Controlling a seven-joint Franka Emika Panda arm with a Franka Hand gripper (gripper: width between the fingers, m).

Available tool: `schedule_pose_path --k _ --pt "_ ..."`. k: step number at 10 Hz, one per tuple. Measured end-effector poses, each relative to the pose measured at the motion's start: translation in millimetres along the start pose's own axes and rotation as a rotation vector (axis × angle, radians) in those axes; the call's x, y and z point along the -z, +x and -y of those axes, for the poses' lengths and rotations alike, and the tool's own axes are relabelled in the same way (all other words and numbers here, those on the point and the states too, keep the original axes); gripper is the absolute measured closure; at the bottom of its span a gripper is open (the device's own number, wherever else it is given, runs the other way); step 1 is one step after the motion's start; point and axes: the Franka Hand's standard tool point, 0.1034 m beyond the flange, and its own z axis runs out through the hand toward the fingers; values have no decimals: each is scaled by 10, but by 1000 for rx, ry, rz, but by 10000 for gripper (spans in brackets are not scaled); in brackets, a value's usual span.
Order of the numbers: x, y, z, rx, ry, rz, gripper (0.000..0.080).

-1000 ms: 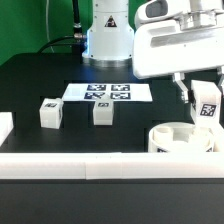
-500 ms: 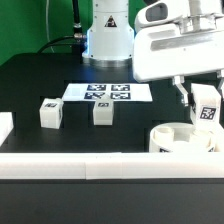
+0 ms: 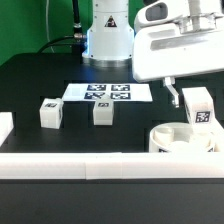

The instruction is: Assemble stool

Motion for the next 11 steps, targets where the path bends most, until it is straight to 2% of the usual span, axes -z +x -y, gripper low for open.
schedule_pose_path --k 5,8,9,10,11 --pt "223 216 -40 22 -1 17 151" --pt "192 187 -66 70 -4 31 151" --pt "175 170 -138 125 -9 55 151" --pt "189 221 -210 160 -15 50 151" --pt "190 198 -238 157 -12 99 151"
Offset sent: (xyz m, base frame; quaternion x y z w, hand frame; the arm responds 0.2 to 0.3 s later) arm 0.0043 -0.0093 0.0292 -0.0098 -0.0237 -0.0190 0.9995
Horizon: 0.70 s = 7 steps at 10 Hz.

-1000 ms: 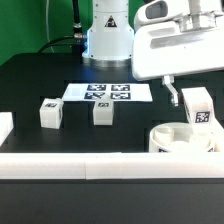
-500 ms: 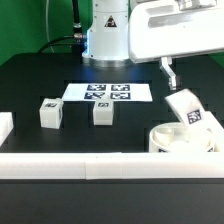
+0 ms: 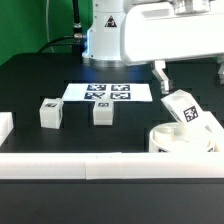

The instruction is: Assemble stool

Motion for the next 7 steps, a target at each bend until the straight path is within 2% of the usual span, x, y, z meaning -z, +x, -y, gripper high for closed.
schedule_pose_path --k 1,2,3,4,5,7 --pt "17 -9 17 -12 21 99 151" --pt "38 52 58 -30 30 125 151" --pt "37 -1 90 -28 45 199 151" --pt "45 13 101 -28 53 233 151" --pt "36 26 100 -24 53 232 151" --pt "-25 -9 58 201 79 229 151"
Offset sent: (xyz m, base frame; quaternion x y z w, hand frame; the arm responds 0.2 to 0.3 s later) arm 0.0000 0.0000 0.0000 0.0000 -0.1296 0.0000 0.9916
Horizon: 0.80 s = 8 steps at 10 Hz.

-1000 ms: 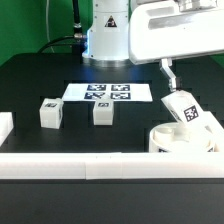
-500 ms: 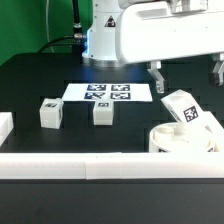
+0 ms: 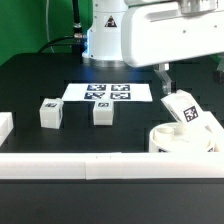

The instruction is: Assemble stool

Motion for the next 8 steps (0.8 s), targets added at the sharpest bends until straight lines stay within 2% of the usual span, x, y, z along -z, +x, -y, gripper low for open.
schedule_pose_path --k 5,7,8 --pt "-11 -13 -26 274 -8 6 151" --pt "-36 -30 -5 580 -28 33 151" --pt "-50 -37 -1 672 -27 39 151"
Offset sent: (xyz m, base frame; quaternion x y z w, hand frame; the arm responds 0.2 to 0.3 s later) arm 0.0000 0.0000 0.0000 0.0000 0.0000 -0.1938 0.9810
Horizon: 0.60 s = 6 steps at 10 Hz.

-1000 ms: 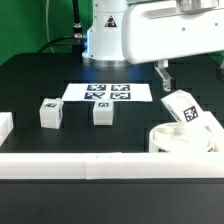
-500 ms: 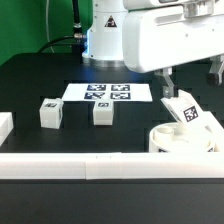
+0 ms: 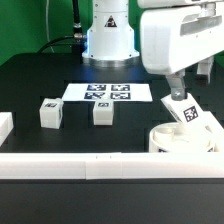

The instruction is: Assemble stool

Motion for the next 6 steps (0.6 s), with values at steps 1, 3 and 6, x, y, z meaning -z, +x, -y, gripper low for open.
schedule_pose_path --k 1,3,6 --pt "-3 -15 -9 52 0 1 151" --pt "-3 -47 -33 177 -10 17 151" --pt "-23 -76 -37 460 -15 44 151"
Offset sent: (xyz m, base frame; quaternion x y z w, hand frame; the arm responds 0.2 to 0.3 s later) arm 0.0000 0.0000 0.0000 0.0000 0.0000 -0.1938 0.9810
